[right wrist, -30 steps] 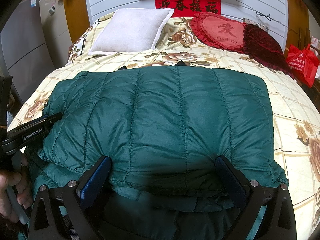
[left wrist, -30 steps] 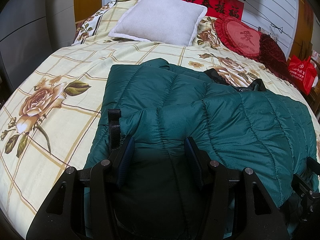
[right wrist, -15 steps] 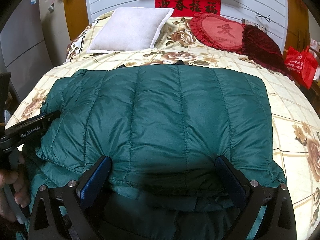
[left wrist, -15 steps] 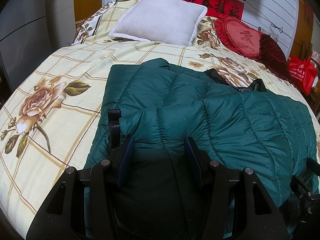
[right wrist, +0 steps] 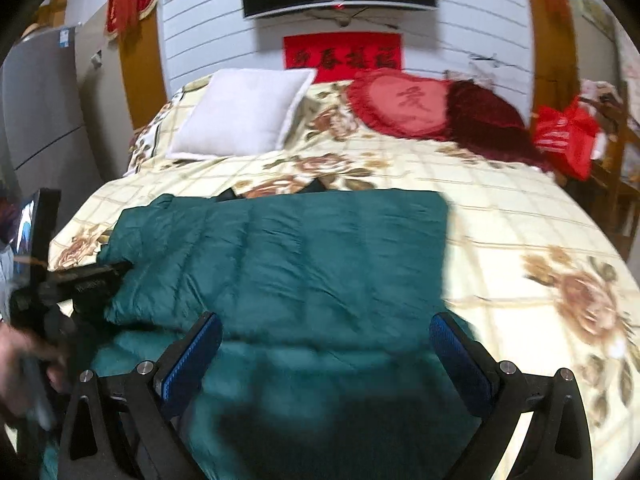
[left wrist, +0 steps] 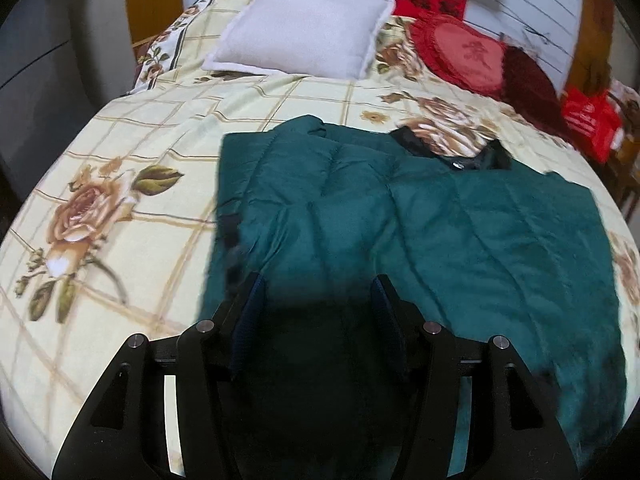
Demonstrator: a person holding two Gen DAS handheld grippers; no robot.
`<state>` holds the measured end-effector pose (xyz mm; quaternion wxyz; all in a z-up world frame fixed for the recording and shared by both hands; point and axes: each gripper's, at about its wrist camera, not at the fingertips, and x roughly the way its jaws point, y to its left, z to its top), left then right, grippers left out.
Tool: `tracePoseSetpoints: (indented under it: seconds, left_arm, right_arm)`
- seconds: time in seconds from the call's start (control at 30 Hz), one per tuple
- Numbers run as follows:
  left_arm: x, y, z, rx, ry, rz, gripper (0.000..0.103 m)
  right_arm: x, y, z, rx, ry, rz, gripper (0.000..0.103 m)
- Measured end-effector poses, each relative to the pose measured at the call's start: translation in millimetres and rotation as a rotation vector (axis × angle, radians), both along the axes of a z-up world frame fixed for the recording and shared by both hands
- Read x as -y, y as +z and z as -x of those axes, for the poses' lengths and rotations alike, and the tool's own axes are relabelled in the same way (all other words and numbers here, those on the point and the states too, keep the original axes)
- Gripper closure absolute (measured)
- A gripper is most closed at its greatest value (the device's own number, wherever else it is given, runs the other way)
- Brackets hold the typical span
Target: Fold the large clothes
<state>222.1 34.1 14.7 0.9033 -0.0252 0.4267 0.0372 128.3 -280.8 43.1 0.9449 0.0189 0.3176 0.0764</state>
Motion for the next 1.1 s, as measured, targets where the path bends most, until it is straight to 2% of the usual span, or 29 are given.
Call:
tracePoseSetpoints:
  seconds: [0.07,0.13,0.23,0.33,0.43,0.5,0.7,0.77,0.83,0.9,1.0,1.1]
  left_arm:
    - [-7,11,23,0.018,-0.011,-0.018,0.045]
    - [-18,18,53,0.021,-0.023,-0.023,0.020]
    - [-34,22,96,0.029,-0.038,-0.021,0.020]
    - [-46,18,133,0.028,-0.012,-0.017,0.020]
    - [-51,5,161,0.015,-0.013,0.014,0.020]
    - [-49,-6,178,0.000,-0.033,0.008,0.020]
    - [-56,-23,216,-0.017,-0.059,-0.027,0.020]
    - [-66,-21,227,0.002,-0.043,-0.037,0.020]
    - [-78,-21,237,0.015,-0.032,-0.015,0.020]
    - [-87,-27,246,-0.004,-0.034,0.023,0.020]
    - [-87,-35,259,-0.019,-0.082,0.093,0.020]
    - [-79,-41,267,-0.025,-0.129,0.124,0.020]
  right_arm:
    - [19,7,22,0.009,-0.015,0.000,0.000]
    - [40,10,50,0.011,-0.031,-0.026,0.000]
    - [64,1,90,-0.016,-0.068,-0.069,0.000]
    - [76,-16,123,-0.049,-0.082,-0.077,0.000]
    - [79,-34,142,-0.126,-0.072,-0.033,0.000]
    - [80,-40,151,-0.130,-0.052,-0.027,0.000]
    - [83,-72,157,-0.266,-0.052,0.058,0.000]
    - [87,-63,169,-0.213,-0.067,0.070,0.000]
    - [95,-54,182,-0.157,-0.079,0.042,0.000]
    - [103,-50,194,-0.137,-0.063,-0.040,0.000]
    - [106,-58,205,-0.180,-0.029,-0.093,0.000]
    - [102,-73,208,-0.252,0.007,-0.056,0.000]
